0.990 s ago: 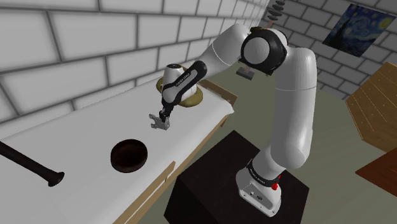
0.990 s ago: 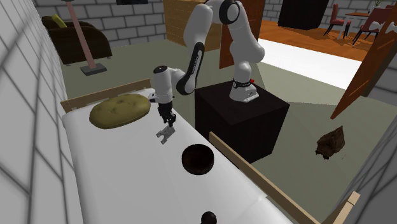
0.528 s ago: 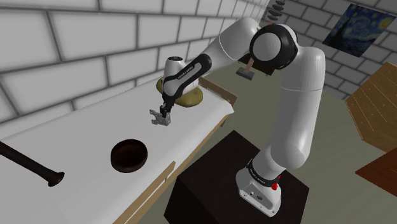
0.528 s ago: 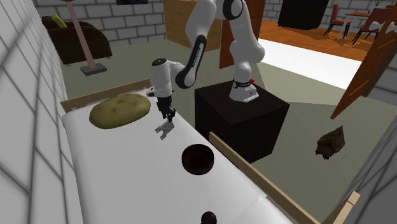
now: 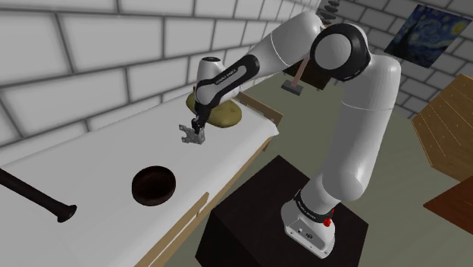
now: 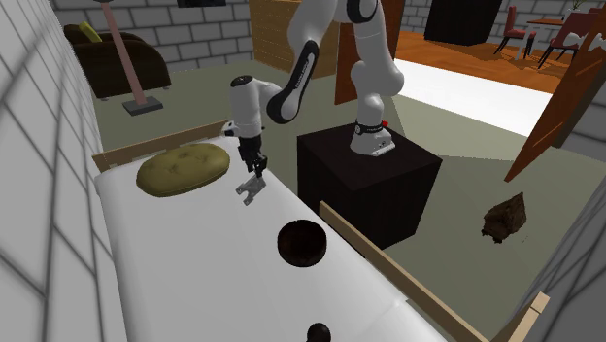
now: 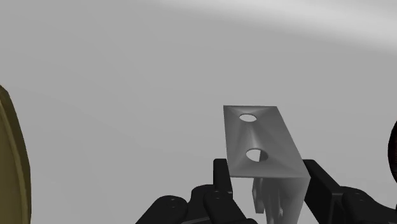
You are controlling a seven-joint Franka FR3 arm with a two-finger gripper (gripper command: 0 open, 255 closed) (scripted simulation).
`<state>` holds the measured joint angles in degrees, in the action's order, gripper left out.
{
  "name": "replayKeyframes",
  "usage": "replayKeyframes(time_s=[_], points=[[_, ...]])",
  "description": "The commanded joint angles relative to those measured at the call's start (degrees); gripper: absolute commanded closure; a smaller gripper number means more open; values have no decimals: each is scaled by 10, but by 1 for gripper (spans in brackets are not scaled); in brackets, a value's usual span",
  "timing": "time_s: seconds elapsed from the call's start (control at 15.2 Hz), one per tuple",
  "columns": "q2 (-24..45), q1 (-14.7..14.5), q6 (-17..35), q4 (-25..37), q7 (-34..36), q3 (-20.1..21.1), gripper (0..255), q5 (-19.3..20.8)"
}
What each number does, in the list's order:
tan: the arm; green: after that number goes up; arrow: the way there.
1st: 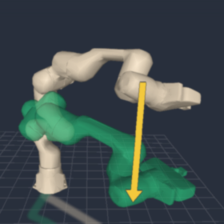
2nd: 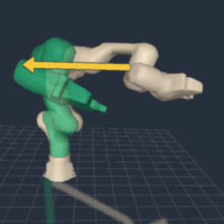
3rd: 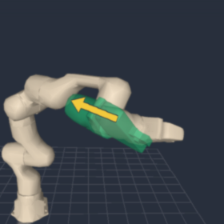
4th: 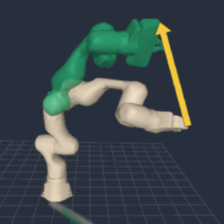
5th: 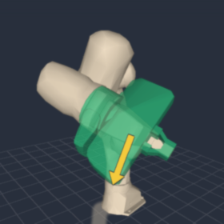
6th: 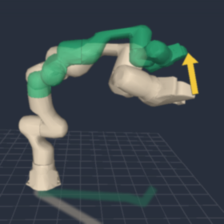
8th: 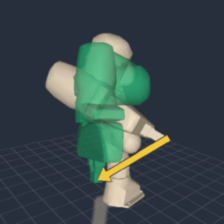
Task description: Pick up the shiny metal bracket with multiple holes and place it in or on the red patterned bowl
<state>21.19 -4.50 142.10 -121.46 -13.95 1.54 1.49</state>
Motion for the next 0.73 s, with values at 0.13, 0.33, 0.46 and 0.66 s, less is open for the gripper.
replayKeyframes(time_s=[0.13, 0.33, 0.46, 0.66], points=[[-23, 1, -28, 5, -2, 1, 255, -2], [-39, -17, -28, -11, 25, 8, 255, 1], [-51, -34, -27, -24, 52, 16, 255, 3], [-66, -61, -28, -39, 94, 29, 255, 6]])
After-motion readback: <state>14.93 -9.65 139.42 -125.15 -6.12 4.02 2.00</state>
